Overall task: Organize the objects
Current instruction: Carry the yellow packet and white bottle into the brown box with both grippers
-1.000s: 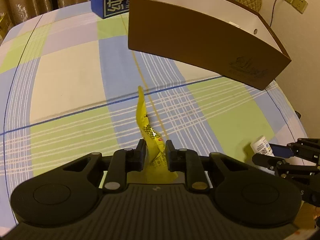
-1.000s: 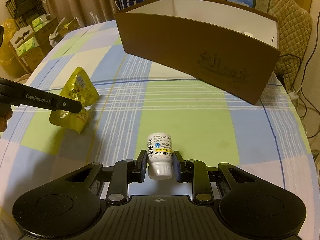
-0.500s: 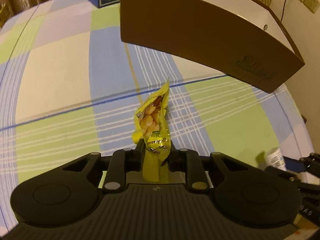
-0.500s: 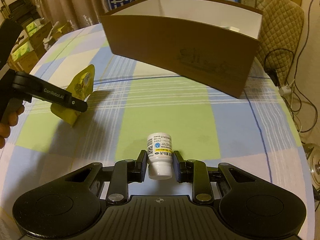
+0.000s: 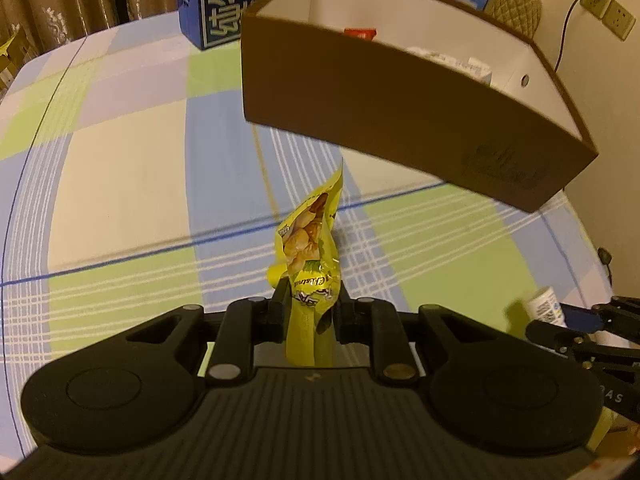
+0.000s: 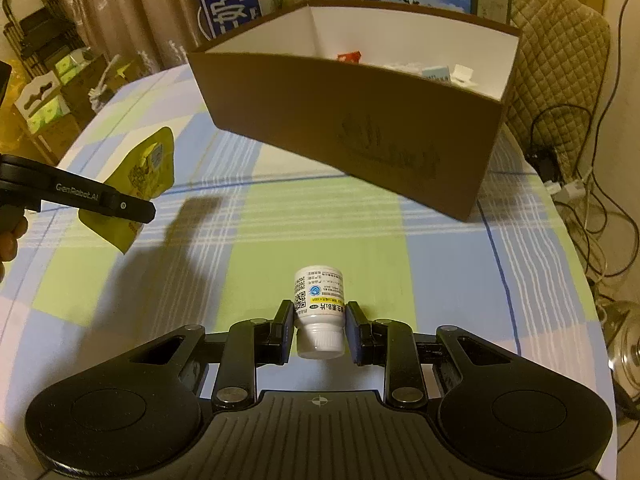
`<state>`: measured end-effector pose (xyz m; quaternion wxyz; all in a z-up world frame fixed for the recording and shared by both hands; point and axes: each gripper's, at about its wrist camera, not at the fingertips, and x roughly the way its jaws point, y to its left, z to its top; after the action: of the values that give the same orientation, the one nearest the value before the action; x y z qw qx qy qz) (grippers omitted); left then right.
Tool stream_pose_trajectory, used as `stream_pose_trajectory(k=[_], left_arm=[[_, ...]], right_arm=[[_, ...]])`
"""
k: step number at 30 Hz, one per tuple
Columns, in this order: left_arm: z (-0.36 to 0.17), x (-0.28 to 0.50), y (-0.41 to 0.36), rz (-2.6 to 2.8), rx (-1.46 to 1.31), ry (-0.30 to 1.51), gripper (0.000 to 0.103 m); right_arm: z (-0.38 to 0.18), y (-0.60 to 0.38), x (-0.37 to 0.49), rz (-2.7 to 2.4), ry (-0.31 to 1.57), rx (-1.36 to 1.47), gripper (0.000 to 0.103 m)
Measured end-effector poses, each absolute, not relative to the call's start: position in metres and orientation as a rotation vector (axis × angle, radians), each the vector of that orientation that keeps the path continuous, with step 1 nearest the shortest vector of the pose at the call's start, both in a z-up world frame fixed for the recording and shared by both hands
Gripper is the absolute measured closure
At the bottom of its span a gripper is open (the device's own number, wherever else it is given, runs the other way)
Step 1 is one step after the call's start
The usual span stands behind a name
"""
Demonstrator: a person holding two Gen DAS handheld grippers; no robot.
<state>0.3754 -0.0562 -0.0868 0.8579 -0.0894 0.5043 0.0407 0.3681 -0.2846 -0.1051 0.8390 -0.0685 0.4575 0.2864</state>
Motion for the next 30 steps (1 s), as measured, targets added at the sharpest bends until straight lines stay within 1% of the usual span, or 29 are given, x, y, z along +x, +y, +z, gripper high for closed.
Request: stream_pose_trajectory(k=[9, 16, 30], left_arm=[[-0.042, 0.384, -0.064, 0.055, -0.213, 0.963, 0.086], [-0.006, 0.407, -0.075, 0.000, -0.217, 0.875, 0.086], [0.016, 0.491, -0.093, -0.049, -0.200, 0.809, 0.086]], right_arm=[[-0.073, -0.285, 0.388, 0.663, 0.909, -0.093, 0.079], [-0.041, -0.284, 0.415, 0.687, 0.837, -0.045, 0.079], [-0.005, -0.272, 0.501, 0.681, 0.738, 0.014, 0.079]])
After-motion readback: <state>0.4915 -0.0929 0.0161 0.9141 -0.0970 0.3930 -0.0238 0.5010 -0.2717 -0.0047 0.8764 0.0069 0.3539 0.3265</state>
